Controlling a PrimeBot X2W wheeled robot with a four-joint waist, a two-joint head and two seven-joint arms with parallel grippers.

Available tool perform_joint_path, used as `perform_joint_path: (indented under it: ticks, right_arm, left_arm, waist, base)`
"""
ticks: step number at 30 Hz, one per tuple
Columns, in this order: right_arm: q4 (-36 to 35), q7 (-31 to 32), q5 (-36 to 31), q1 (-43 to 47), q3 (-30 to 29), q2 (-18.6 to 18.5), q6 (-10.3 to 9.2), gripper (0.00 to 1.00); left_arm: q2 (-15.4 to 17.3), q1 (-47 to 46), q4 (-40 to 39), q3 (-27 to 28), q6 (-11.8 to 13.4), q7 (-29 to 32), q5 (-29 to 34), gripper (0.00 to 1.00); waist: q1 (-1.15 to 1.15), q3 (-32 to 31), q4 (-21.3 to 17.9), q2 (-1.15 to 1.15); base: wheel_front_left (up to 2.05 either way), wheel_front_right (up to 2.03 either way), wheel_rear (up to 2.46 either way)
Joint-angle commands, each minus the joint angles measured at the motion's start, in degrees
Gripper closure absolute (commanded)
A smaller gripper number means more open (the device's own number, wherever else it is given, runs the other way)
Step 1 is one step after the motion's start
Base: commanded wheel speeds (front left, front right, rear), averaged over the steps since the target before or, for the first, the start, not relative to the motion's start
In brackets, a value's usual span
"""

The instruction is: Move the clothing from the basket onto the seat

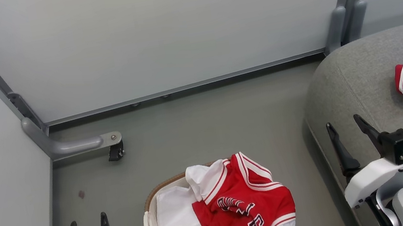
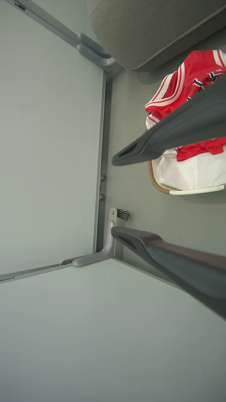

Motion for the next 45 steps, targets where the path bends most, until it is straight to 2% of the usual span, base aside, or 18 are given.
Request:
perform_joint_path:
  ticks: [1, 15, 26, 40, 45]
  right_arm:
    - [0.1, -0.1, 0.7, 1.0, -0.1, -0.2, -0.08, 0.0]
    - [0.6, -0.1, 1.1, 1.8, 1.7, -0.2, -0.08, 0.0]
    - [-0.3, -0.1, 0.2, 0.0, 2.0, -0.2, -0.08, 0.0]
    - [-5.8, -0.1, 0.0, -9.4, 2.6, -0.2, -0.08, 0.0]
    - [-8.3, -0.1, 0.6, -13.1, 3.1, -0.2, -0.08, 0.0]
  left_arm:
    - [0.0, 1.0, -0.3, 0.3, -0.1, 0.0, 0.1, 0.0]
    - [-0.2, 3.7, -1.1, 0.3, -0.1, 0.0, -1.2, 0.0]
    - [-0.2, 1.4, -0.8, -1.4, 0.0, 0.0, -1.9, 0.0]
    - [-0.1, -9.9, 0.2, -7.5, -0.1, 0.0, -2.3, 0.0]
    - [1.3, -15.0, 1.3, -10.6, -0.1, 0.0, -3.5, 0.0]
  waist:
    - [0.0, -0.5, -0.4, 0.0]
    - [0.0, -1.8, -2.9, 0.0]
    - [0.0, 0.8, -4.1, 0.0]
    - [0.0, 16.2, -8.1, 0.0]
    - [0.0, 22.2, -10.1, 0.0]
  base:
    - [0.0, 0.0, 0.0]
    - [0.0, 0.0, 0.0]
    - [0.0, 0.0, 0.0]
    - [0.0, 0.0, 0.0]
    - [0.0, 0.0, 0.0]
